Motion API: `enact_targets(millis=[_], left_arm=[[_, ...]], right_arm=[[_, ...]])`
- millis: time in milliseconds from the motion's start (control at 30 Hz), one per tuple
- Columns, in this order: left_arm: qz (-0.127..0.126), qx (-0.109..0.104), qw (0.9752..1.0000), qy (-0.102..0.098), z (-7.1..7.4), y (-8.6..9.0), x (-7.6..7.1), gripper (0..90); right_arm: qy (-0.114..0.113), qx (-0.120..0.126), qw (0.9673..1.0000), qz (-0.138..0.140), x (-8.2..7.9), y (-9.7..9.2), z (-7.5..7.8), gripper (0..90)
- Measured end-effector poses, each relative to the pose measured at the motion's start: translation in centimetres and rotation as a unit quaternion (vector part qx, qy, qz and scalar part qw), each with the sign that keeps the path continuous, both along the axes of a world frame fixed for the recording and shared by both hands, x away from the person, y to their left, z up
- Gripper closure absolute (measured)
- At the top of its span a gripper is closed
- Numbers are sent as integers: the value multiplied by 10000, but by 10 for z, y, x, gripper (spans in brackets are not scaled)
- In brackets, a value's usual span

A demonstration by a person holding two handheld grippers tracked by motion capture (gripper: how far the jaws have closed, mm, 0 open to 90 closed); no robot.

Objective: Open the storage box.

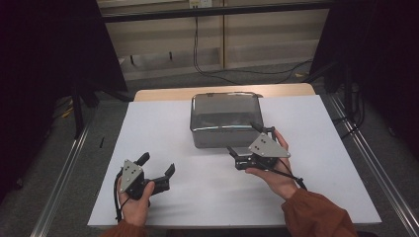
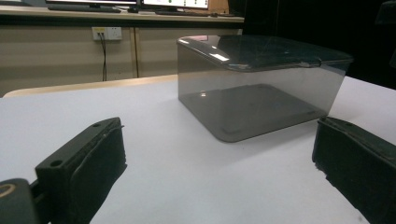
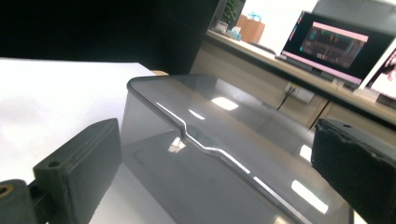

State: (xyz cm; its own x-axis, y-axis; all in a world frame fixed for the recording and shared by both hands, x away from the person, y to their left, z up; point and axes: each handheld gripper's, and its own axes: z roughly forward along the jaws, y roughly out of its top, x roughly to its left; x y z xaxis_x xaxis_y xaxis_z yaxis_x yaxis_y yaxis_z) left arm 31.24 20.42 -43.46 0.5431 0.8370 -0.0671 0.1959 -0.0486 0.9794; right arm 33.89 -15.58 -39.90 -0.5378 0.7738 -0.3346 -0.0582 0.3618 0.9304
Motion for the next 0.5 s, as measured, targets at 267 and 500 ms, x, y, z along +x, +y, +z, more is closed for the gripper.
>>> enact_targets(millis=[267, 500], left_arm=[[-3, 39, 10000, 12, 0, 0, 0, 23], [-17, 72, 10000, 17, 0, 0, 0, 23]], right_arm=[[-544, -836, 9950, 3, 3, 11, -4, 51], [-928, -1477, 9846, -132, 5, 16, -7, 83]])
